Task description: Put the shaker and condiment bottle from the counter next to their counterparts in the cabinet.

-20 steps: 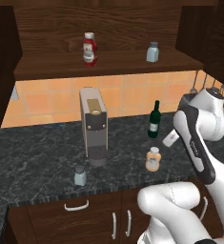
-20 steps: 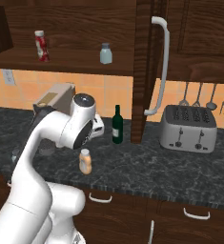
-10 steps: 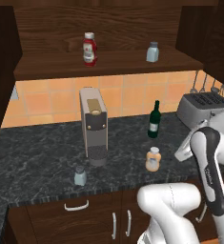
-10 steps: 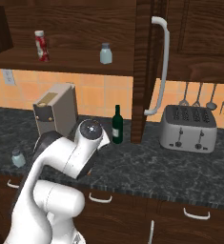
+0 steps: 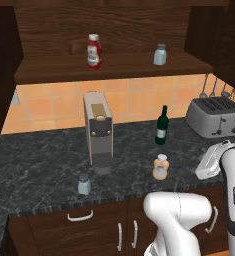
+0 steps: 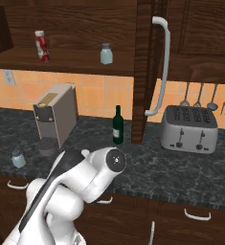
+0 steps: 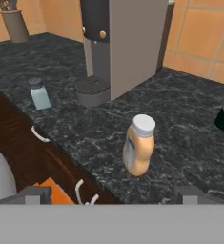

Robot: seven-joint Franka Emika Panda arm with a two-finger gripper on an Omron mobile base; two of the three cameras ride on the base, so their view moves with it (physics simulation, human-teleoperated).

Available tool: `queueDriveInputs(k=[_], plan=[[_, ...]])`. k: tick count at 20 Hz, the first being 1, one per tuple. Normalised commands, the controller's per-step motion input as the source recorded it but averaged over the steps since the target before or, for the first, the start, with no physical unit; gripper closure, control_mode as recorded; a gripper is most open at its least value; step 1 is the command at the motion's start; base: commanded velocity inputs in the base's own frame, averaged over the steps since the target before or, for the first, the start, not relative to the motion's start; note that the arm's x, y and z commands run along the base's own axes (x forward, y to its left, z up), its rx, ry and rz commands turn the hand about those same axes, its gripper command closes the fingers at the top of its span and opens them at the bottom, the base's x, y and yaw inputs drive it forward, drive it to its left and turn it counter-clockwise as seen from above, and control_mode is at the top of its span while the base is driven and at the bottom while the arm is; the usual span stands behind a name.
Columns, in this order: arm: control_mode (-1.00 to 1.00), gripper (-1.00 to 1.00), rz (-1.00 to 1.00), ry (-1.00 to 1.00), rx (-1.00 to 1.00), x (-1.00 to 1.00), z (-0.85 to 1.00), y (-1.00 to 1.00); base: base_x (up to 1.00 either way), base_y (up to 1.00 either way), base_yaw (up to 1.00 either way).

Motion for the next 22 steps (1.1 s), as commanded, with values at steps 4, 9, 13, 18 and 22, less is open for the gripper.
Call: queueDriveInputs(k=[4, 9, 13, 18, 22], plan=[[-1.00, -1.00, -0.03, -0.11, 0.00, 0.00, -0.18, 0.00, 0.00, 0.00, 0.00], [-1.00, -1.00, -0.04, -0.03, 0.00, 0.00, -0.29, 0.03, 0.00, 0.00, 0.00], [-1.00, -1.00, -0.03, -0.11, 0.03, 0.00, -0.29, 0.09, 0.00, 0.00, 0.00], [-1.00, -1.00, -0.01, -0.10, 0.08, 0.06, -0.34, 0.19, 0.00, 0.00, 0.00], [-1.00, -1.00, -0.07, -0.06, 0.05, 0.25, -0.25, 0.24, 0.00, 0.00, 0.00]])
